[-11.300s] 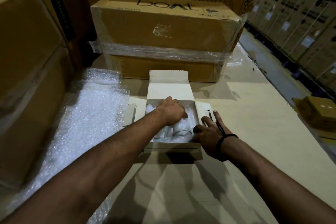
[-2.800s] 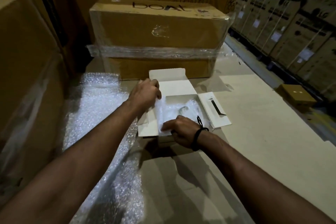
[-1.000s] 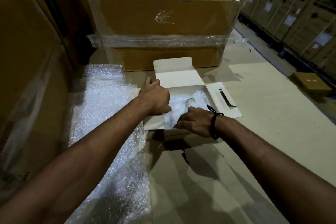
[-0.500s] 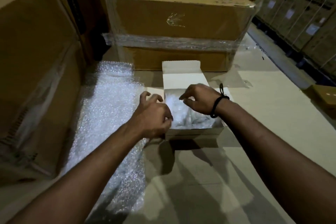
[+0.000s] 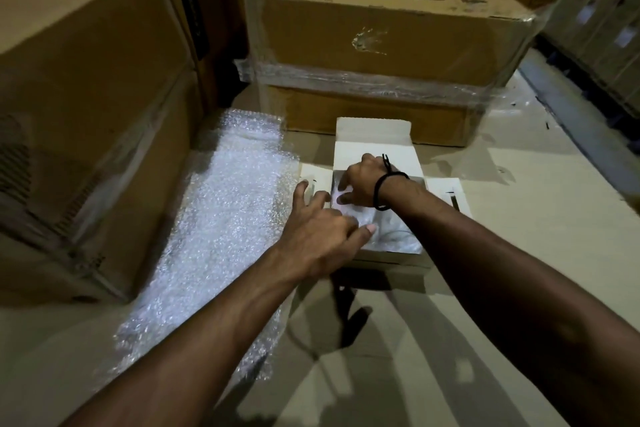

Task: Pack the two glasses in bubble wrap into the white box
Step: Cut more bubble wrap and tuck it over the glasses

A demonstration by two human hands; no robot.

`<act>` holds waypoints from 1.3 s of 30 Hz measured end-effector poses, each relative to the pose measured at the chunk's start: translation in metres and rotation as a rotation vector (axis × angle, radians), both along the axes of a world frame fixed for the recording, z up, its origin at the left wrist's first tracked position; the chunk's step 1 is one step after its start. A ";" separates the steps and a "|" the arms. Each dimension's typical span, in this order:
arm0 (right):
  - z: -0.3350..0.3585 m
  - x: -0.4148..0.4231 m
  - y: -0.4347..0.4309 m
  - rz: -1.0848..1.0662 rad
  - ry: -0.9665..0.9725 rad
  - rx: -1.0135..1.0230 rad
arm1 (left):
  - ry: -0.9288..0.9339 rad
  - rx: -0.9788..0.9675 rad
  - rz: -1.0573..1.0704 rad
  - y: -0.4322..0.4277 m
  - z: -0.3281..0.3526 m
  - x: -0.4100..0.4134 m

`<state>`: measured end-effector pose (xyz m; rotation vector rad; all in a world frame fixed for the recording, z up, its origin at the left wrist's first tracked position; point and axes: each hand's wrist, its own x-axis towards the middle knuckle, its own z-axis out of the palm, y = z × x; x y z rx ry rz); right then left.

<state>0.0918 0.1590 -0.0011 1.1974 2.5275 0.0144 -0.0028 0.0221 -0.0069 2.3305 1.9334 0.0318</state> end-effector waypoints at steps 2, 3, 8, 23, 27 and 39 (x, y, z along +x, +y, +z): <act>-0.001 0.000 0.002 -0.040 0.009 0.005 | 0.030 -0.043 -0.002 -0.002 -0.003 0.007; -0.003 -0.001 0.000 -0.041 -0.011 0.008 | 0.052 -0.070 0.006 -0.002 -0.007 0.012; -0.014 -0.011 -0.007 -0.004 -0.036 0.148 | 0.131 -0.121 0.049 0.005 -0.022 0.026; -0.015 -0.012 -0.010 0.044 -0.044 0.205 | 0.043 0.105 0.265 -0.022 -0.024 0.032; -0.019 -0.007 -0.024 0.045 -0.003 0.257 | -0.033 0.271 0.237 -0.031 -0.037 0.036; 0.014 0.007 -0.050 -0.115 0.399 0.212 | -0.340 0.662 0.237 -0.101 -0.083 -0.026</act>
